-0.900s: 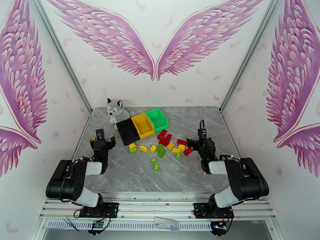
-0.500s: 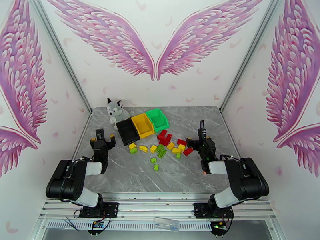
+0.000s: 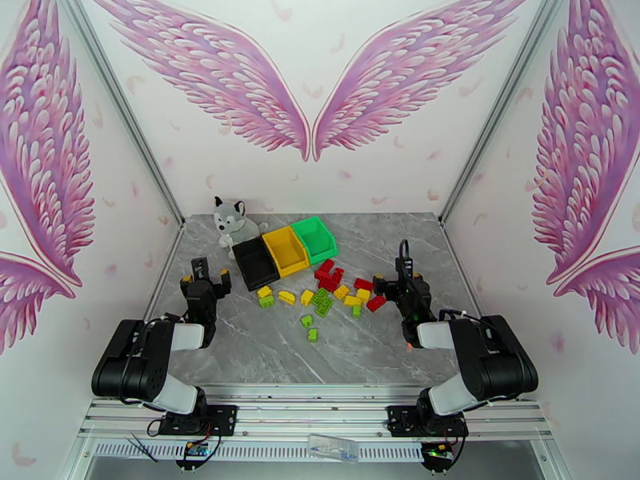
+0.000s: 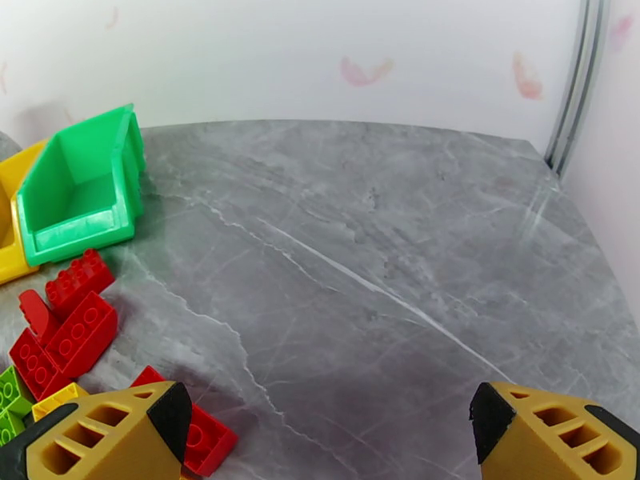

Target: Sort the legos into containers by color

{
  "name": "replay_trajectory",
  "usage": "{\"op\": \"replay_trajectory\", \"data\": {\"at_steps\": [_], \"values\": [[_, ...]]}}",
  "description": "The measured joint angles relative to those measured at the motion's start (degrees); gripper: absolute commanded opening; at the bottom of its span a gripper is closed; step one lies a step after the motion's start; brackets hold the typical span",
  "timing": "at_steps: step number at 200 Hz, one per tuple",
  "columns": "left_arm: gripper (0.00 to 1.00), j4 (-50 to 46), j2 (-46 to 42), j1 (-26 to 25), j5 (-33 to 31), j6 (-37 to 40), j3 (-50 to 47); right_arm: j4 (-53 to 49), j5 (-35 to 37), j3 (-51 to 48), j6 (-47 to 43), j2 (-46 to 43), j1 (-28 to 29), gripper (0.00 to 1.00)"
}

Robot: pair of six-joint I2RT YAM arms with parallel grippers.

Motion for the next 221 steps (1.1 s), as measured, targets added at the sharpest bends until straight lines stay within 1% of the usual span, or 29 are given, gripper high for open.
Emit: {"op": "replay_trajectory", "data": {"at_steps": [36,57,83,106,119,132,146,166,190,206,221], "values": [[0.99,0.0,0.0,0.0,-0.2,-0.1,0.0,0.2,0.2,0.0,0.0,0.0,0.0,0.99],[0.99,0.4,-0.7,0.1,-0.5,-0.2,-0.6,0.6,2.7,-1.1,0.9,-1.4,0.0,0.99],[0.99,-0.7,-6.2,-0.1,-1.5,-0.2,-3.0,-0.8,6.0,-3.9,1.8,-9.3,0.0,0.99],[0.99,-3.8,-15.3,-0.2,-3.7,-1.1,-3.5,-6.1,9.1,-3.7,4.1,-19.2,0.0,0.99],[0.99,-7.5,-21.6,-0.3,-5.3,-3.3,-3.3,-14.8,12.3,-1.1,7.7,-25.5,0.0,0.99],[0.99,-14.6,-28.2,-0.3,-7.6,-7.2,-2.1,-25.4,15.9,3.9,12.0,-29.4,0.0,0.99],[0.99,-23.7,-33.1,-0.3,-9.9,-12.3,1.2,-37.6,19.1,11.0,17.6,-31.1,0.0,0.99],[0.99,-37.1,-37.1,-0.3,-12.0,-20.8,7.2,-52.3,19.6,19.5,24.0,-30.8,-0.1,0.99],[0.99,-50.7,-39.6,-0.3,-11.6,-30.1,12.5,-66.2,16.2,24.4,31.6,-28.9,-0.1,0.99],[0.99,-57.7,-39.8,-0.3,-9.9,-35.2,14.4,-73.2,11.3,24.9,35.7,-27.5,-0.1,0.99],[0.99,-63.0,-39.8,-0.3,-6.7,-39.8,15.2,-78.4,5.2,25.5,38.3,-25.4,-0.1,0.99]]}}
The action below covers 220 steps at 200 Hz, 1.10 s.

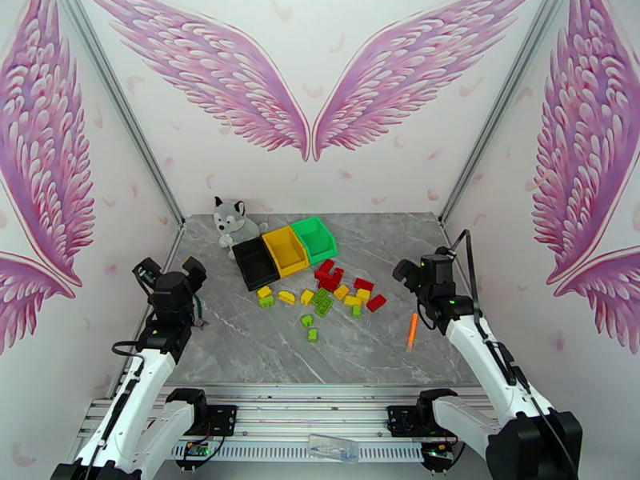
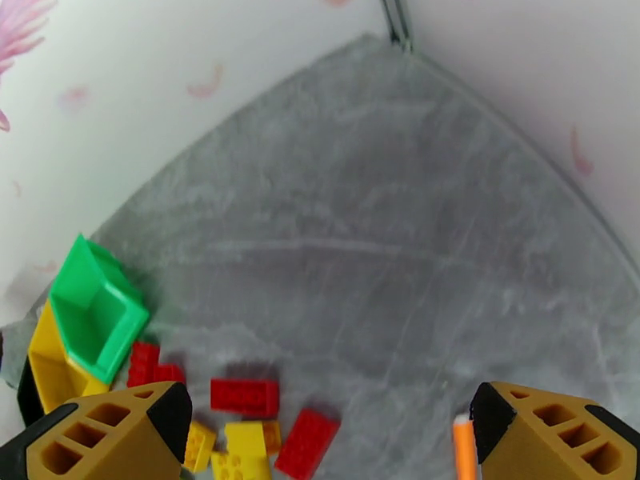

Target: Sort the legos into containers by color

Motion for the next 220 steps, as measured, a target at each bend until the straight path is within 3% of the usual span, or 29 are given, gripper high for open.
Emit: {"op": "replay_trajectory", "data": {"at_steps": [29,40,67,95,120,146,181,220], "values": [[0.99,-6.5,2.0,0.0,10.2,-6.8,1.4,-6.4,-11.1,4.0,2.2,7.0,0.5,0.99],[0.93,-8.3,4.8,-0.1,15.1,-8.6,3.0,-8.1,-14.0,4.6,2.6,8.4,0.9,1.00],[0.87,-12.9,11.2,-3.5,22.9,-10.9,5.9,-11.9,-19.6,6.1,2.6,10.2,2.3,0.84],[0.89,-18.4,12.4,-12.9,23.6,-12.9,6.7,-13.7,-22.9,7.8,2.1,13.2,6.5,0.73],[0.89,-22.1,14.5,-18.6,22.8,-15.1,7.0,-15.6,-23.3,10.2,1.4,17.3,13.8,0.77],[0.87,-25.8,21.2,-21.9,21.6,-15.4,9.5,-17.1,-22.5,13.9,0.4,21.3,21.6,0.87],[0.87,-29.4,33.0,-25.6,19.6,-12.6,17.6,-18.6,-20.0,20.8,-0.5,25.6,31.0,0.88],[0.86,-30.7,41.9,-26.6,18.9,-9.6,23.3,-18.7,-17.7,23.8,-0.3,27.7,34.3,0.87]]}}
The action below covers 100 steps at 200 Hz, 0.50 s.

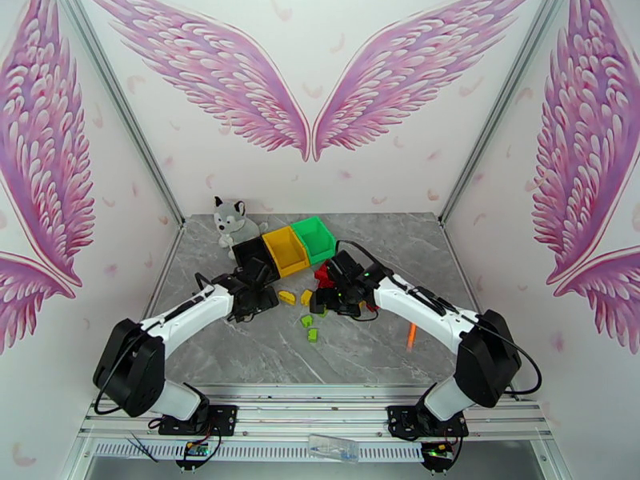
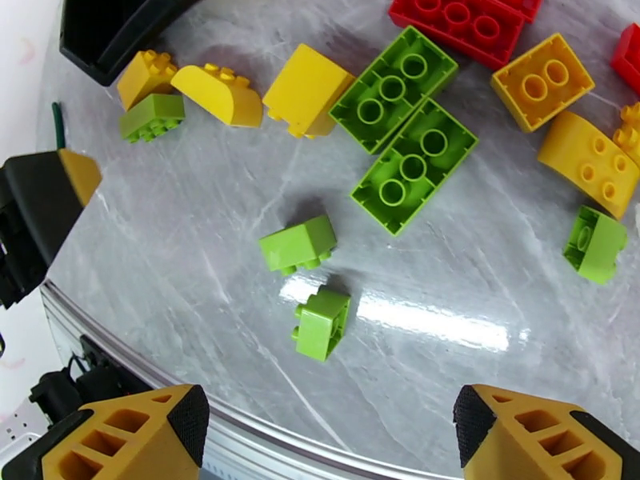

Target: Sort the legos into containers by color

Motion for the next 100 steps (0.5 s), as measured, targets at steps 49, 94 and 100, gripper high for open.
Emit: {"op": "replay_trajectory", "data": {"at_steps": [49,94,100], "values": [[0.82,-0.4,9.4,0.0,0.1,3.2,6.2,-0.5,3.8,0.0,0.2,0.1,0.0,0.88],[0.77,-0.8,14.9,0.1,0.0,5.2,10.6,-1.2,5.4,0.0,0.2,0.1,0.0,0.87],[0.77,-0.8,15.4,0.3,0.0,5.4,10.9,-1.3,5.6,0.0,0.2,0.1,0.0,0.87]]}}
